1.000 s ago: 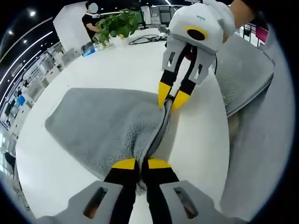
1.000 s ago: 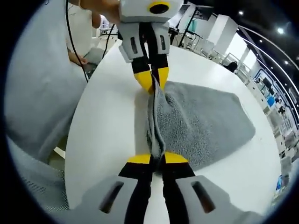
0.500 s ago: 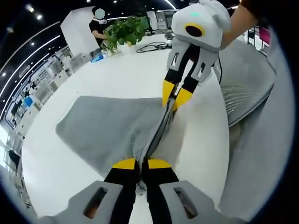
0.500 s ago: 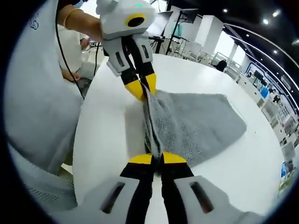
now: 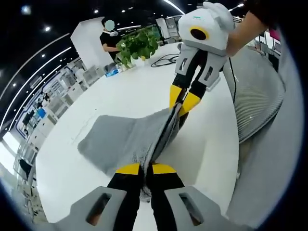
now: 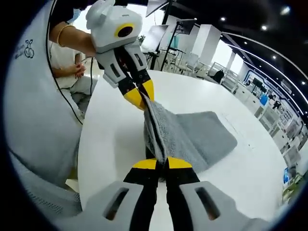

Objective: Fold the towel on the table until its edges align and the towel forms a compact rectangular stack.

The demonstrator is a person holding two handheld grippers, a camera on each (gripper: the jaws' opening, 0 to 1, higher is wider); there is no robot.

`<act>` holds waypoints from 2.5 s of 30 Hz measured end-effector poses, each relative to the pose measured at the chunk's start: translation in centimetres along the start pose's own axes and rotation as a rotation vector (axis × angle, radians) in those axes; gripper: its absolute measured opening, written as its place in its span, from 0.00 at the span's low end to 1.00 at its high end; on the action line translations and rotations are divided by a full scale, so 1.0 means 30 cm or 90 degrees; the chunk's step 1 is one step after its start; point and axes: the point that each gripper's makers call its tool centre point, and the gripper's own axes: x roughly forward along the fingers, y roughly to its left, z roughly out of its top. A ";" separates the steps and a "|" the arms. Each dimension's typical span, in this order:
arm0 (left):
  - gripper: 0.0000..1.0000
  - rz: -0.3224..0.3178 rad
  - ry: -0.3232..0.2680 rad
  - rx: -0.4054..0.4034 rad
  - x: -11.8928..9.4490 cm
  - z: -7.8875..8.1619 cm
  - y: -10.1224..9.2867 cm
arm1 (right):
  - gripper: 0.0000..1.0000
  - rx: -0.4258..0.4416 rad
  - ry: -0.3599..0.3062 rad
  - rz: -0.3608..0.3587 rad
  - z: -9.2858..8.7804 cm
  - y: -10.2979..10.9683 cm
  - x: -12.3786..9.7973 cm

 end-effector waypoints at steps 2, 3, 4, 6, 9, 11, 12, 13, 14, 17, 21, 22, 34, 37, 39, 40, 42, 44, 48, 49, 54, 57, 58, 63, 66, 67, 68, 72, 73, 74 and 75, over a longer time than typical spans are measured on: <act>0.06 0.002 -0.004 -0.003 -0.013 0.012 0.004 | 0.03 0.007 -0.010 -0.004 0.016 -0.004 -0.016; 0.06 0.001 -0.006 -0.003 -0.020 0.019 0.004 | 0.03 0.014 -0.015 -0.003 0.024 -0.005 -0.025; 0.06 0.002 -0.008 -0.003 -0.026 0.025 0.004 | 0.03 0.017 -0.017 -0.001 0.030 -0.003 -0.032; 0.06 0.002 -0.011 0.000 -0.038 0.036 0.003 | 0.03 0.027 -0.020 0.013 0.040 0.005 -0.049; 0.06 0.005 -0.020 -0.002 -0.063 0.060 -0.003 | 0.03 0.037 -0.029 0.023 0.061 0.012 -0.079; 0.06 0.010 -0.024 0.002 -0.080 0.073 -0.006 | 0.03 0.046 -0.036 0.028 0.075 0.014 -0.094; 0.06 0.011 -0.025 0.002 -0.086 0.077 -0.008 | 0.03 0.048 -0.039 0.029 0.081 0.015 -0.101; 0.06 0.012 -0.028 0.002 -0.095 0.083 -0.012 | 0.03 0.052 -0.042 0.031 0.090 0.017 -0.111; 0.06 0.012 -0.031 0.000 -0.102 0.088 -0.014 | 0.03 0.054 -0.044 0.031 0.097 0.017 -0.119; 0.06 0.014 -0.040 -0.004 -0.127 0.105 -0.019 | 0.03 0.067 -0.054 0.035 0.121 0.023 -0.145; 0.06 0.021 -0.051 0.001 -0.165 0.133 -0.020 | 0.03 0.071 -0.054 0.044 0.145 0.046 -0.171; 0.06 0.023 -0.052 0.002 -0.176 0.138 -0.021 | 0.03 0.070 -0.055 0.045 0.151 0.050 -0.177; 0.06 0.020 -0.068 -0.016 -0.268 0.159 -0.057 | 0.03 0.078 -0.065 0.076 0.226 0.116 -0.244; 0.06 0.020 -0.063 -0.009 -0.295 0.161 -0.071 | 0.03 0.115 -0.073 0.099 0.247 0.150 -0.258; 0.06 0.018 -0.063 0.002 -0.309 0.165 -0.076 | 0.03 0.110 -0.071 0.104 0.250 0.160 -0.267; 0.06 0.017 -0.065 0.001 -0.314 0.168 -0.077 | 0.03 0.109 -0.069 0.108 0.251 0.168 -0.271; 0.06 0.012 -0.067 -0.001 -0.321 0.171 -0.079 | 0.03 0.108 -0.068 0.115 0.257 0.180 -0.280; 0.06 0.008 -0.071 -0.006 -0.320 0.171 -0.082 | 0.03 0.108 -0.067 0.117 0.262 0.181 -0.284; 0.06 -0.001 -0.070 -0.014 -0.297 0.160 -0.077 | 0.03 0.123 -0.068 0.115 0.261 0.160 -0.277; 0.06 -0.002 -0.068 -0.011 -0.292 0.162 -0.074 | 0.03 0.128 -0.064 0.113 0.259 0.151 -0.272; 0.06 -0.011 -0.065 -0.014 -0.276 0.171 -0.053 | 0.04 0.169 -0.057 0.112 0.256 0.111 -0.271; 0.06 -0.026 -0.066 -0.035 -0.263 0.168 -0.049 | 0.04 0.183 -0.056 0.109 0.254 0.088 -0.266; 0.06 -0.027 -0.073 -0.046 -0.254 0.166 -0.042 | 0.04 0.183 -0.055 0.109 0.253 0.086 -0.264; 0.06 -0.033 -0.074 -0.062 -0.229 0.161 -0.020 | 0.04 0.198 -0.053 0.099 0.246 0.047 -0.244; 0.06 -0.039 -0.079 -0.086 -0.212 0.158 0.000 | 0.05 0.206 -0.057 0.086 0.244 0.011 -0.229; 0.06 -0.042 -0.081 -0.094 -0.208 0.157 0.003 | 0.05 0.207 -0.057 0.085 0.243 0.008 -0.227; 0.06 -0.051 -0.088 -0.125 -0.195 0.153 0.006 | 0.05 0.217 -0.055 0.075 0.233 -0.011 -0.214; 0.06 -0.059 -0.097 -0.163 -0.167 0.141 0.031 | 0.05 0.205 -0.051 0.062 0.222 -0.031 -0.196; 0.06 -0.059 -0.096 -0.165 -0.164 0.143 0.033 | 0.06 0.203 -0.052 0.061 0.222 -0.034 -0.194; 0.06 -0.061 -0.093 -0.168 -0.161 0.143 0.034 | 0.06 0.205 -0.051 0.058 0.220 -0.042 -0.189; 0.06 -0.061 -0.089 -0.167 -0.153 0.142 0.036 | 0.06 0.206 -0.052 0.056 0.219 -0.046 -0.187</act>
